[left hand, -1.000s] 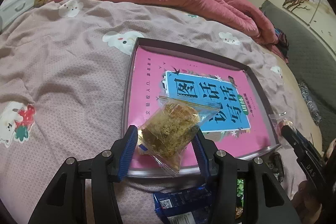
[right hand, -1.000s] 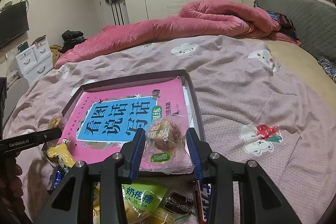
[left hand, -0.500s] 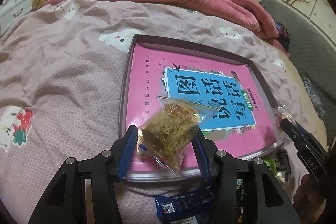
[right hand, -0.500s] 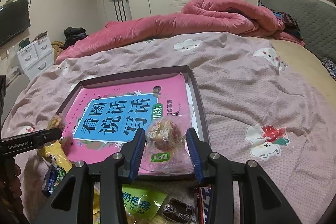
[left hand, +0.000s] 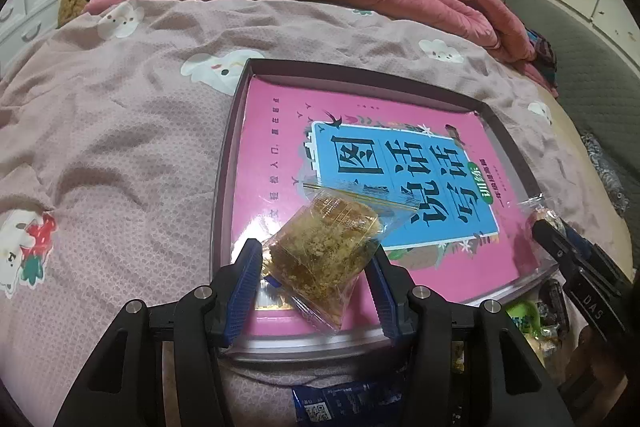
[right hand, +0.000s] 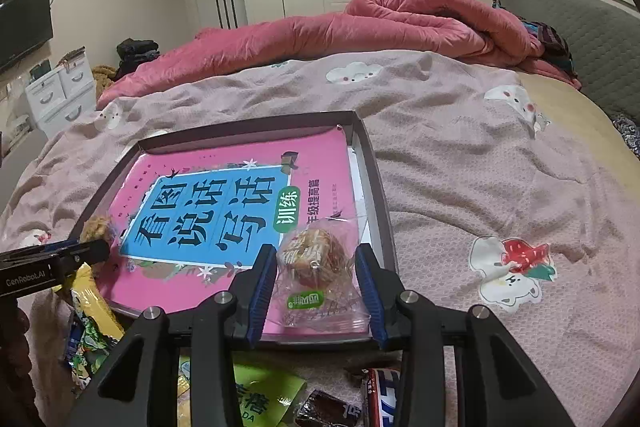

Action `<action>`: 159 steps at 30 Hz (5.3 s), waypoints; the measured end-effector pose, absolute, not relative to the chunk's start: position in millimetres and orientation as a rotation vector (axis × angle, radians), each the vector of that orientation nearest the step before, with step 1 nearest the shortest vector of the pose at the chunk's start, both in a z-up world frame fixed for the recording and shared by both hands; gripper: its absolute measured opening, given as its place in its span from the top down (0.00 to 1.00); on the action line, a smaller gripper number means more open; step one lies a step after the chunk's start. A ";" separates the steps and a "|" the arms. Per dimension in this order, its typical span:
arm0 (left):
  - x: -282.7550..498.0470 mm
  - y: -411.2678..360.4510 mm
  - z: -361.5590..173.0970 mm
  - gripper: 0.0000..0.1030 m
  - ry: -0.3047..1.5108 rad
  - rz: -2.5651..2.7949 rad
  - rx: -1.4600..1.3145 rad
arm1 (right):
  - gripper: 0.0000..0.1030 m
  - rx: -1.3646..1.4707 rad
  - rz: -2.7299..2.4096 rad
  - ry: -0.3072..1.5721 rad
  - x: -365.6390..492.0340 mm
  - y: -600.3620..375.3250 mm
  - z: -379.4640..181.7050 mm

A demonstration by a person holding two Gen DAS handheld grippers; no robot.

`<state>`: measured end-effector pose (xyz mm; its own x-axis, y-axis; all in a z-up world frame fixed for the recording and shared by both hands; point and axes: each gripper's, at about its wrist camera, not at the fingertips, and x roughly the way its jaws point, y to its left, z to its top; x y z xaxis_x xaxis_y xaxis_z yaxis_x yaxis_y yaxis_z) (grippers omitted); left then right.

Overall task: Organize snacks
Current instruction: 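Lower both clear bags onto the book in the tray and open both tools, then move both open tools back to the snack pile, then grasp the green pea-snack bag with the right tool while the left tool grasps the yellow snack stick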

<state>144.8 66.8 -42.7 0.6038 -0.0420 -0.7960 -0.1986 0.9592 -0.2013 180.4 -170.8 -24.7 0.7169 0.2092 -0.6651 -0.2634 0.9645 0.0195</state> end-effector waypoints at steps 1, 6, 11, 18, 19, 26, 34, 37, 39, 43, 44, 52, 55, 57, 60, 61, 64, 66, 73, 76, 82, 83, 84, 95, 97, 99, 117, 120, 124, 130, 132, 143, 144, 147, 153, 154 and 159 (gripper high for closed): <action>144.6 66.9 -42.8 0.47 0.919 0.092 -0.285 | 0.60 -0.083 0.260 0.725 180.6 -170.2 -25.3; 144.7 66.2 -43.1 0.47 0.918 0.092 -0.277 | 0.60 -0.084 0.257 0.730 181.6 -169.3 -26.5; 144.6 66.0 -43.3 0.47 0.919 0.093 -0.274 | 0.60 -0.085 0.257 0.742 183.4 -168.6 -28.4; 144.4 66.2 -43.1 0.46 0.921 0.093 -0.279 | 0.59 -0.075 0.261 0.748 184.1 -170.1 -28.4; 144.3 66.1 -43.0 0.46 0.921 0.093 -0.279 | 0.58 -0.073 0.262 0.747 183.9 -170.5 -28.3; 143.8 68.2 -41.7 0.46 0.926 0.087 -0.292 | 0.54 -0.055 0.263 0.724 178.9 -174.6 -21.5; 138.9 70.5 -31.3 0.40 0.903 0.093 -0.299 | 0.50 -0.048 0.275 0.697 169.3 -176.4 -10.3; 137.3 71.2 -27.2 0.39 0.893 0.094 -0.298 | 0.48 -0.044 0.279 0.693 166.8 -176.9 -7.5; 136.1 71.5 -24.7 0.39 0.890 0.095 -0.296 | 0.48 -0.043 0.277 0.691 165.3 -177.2 -6.3; 132.8 72.9 -20.8 0.38 0.885 0.092 -0.307 | 0.48 -0.041 0.281 0.685 162.2 -178.1 -3.1; 131.9 73.4 -19.4 0.35 0.883 0.093 -0.309 | 0.48 -0.039 0.282 0.683 161.6 -178.6 -2.1; 124.7 77.6 -7.8 0.32 0.860 0.116 -0.310 | 0.44 -0.034 0.288 0.661 153.3 -180.8 7.1; 121.7 78.3 -3.3 0.32 0.853 0.121 -0.306 | 0.42 -0.027 0.295 0.648 149.5 -181.7 12.5; 119.4 78.3 0.0 0.32 0.846 0.124 -0.301 | 0.41 -0.025 0.297 0.639 147.1 -182.3 15.7; 115.1 78.6 7.0 0.29 0.822 0.120 -0.304 | 0.39 -0.021 0.299 0.632 143.4 -182.5 19.8; 113.6 78.4 9.3 0.26 0.816 0.115 -0.305 | 0.39 -0.018 0.303 0.630 141.9 -182.5 21.2; 110.0 77.1 15.5 0.26 0.802 0.108 -0.299 | 0.38 -0.022 0.307 0.625 138.2 -181.4 24.2; 107.6 75.7 19.0 0.26 0.798 0.108 -0.296 | 0.38 -0.023 0.312 0.622 135.4 -180.1 26.0; 100.0 71.3 24.7 0.25 0.800 0.103 -0.287 | 0.34 -0.019 0.324 0.625 125.0 -177.8 31.3; 96.4 70.2 26.8 0.24 0.808 0.095 -0.281 | 0.32 -0.022 0.331 0.629 119.8 -177.1 33.7; 89.0 69.6 25.8 0.23 0.826 0.096 -0.284 | 0.28 -0.016 0.345 0.637 109.7 -177.2 37.6; 87.5 68.8 26.2 0.23 0.825 0.098 -0.275 | 0.27 -0.016 0.344 0.638 107.8 -176.9 37.9; 85.9 68.2 26.7 0.23 0.824 0.097 -0.270 | 0.25 -0.015 0.345 0.639 106.7 -176.7 38.2; 71.4 60.4 26.9 0.23 0.848 0.079 -0.239 | 0.24 -0.024 0.388 0.664 87.7 -166.1 36.4; 67.5 58.1 25.8 0.23 0.853 0.074 -0.232 | 0.24 -0.035 0.398 0.666 83.2 -162.2 35.7; 66.0 56.9 24.0 0.23 0.863 0.068 -0.232 | 0.24 -0.039 0.408 0.666 80.1 -159.5 36.0; 53.5 46.0 20.4 0.23 0.900 0.028 -0.224 | 0.24 -0.096 0.478 0.711 59.5 -141.8 31.1; 51.6 43.8 20.5 0.23 0.906 0.020 -0.218 | 0.24 -0.098 0.492 0.724 56.6 -139.8 28.7; 49.5 42.8 18.3 0.23 0.921 0.011 -0.223 | 0.24 -0.103 0.508 0.738 53.3 -137.2 27.0; 46.8 45.9 17.0 0.23 0.927 0.016 -0.222 | 0.24 -0.096 0.520 0.774 52.4 -133.3 20.1; 46.4 47.3 16.4 0.23 0.931 0.016 -0.228 | 0.24 -0.092 0.525 0.786 52.8 -131.5 16.9; 46.4 57.4 8.3 0.23 0.956 0.006 -0.273 | 0.24 -0.069 0.528 0.872 65.9 -115.5 -7.8; 46.3 58.4 7.9 0.23 0.956 0.008 -0.278 | 0.24 -0.064 0.527 0.880 68.1 -113.9 -10.1; 46.5 60.2 6.2 0.23 0.959 0.005 -0.291 | 0.24 -0.039 0.525 0.903 78.0 -109.6 -16.2; 50.7 61.2 2.5 0.23 0.967 -0.001 -0.308 | 0.26 -0.008 0.522 0.923 91.5 -106.2 -22.3; 52.7 60.6 1.0 0.23 0.971 -0.004 -0.313 | 0.28 -0.011 0.519 0.927 92.4 -105.1 -24.1; 62.4 57.2 -4.9 0.23 0.987 -0.020 -0.326 | 0.38 -0.036 0.529 0.941 94.9 -99.7 -30.9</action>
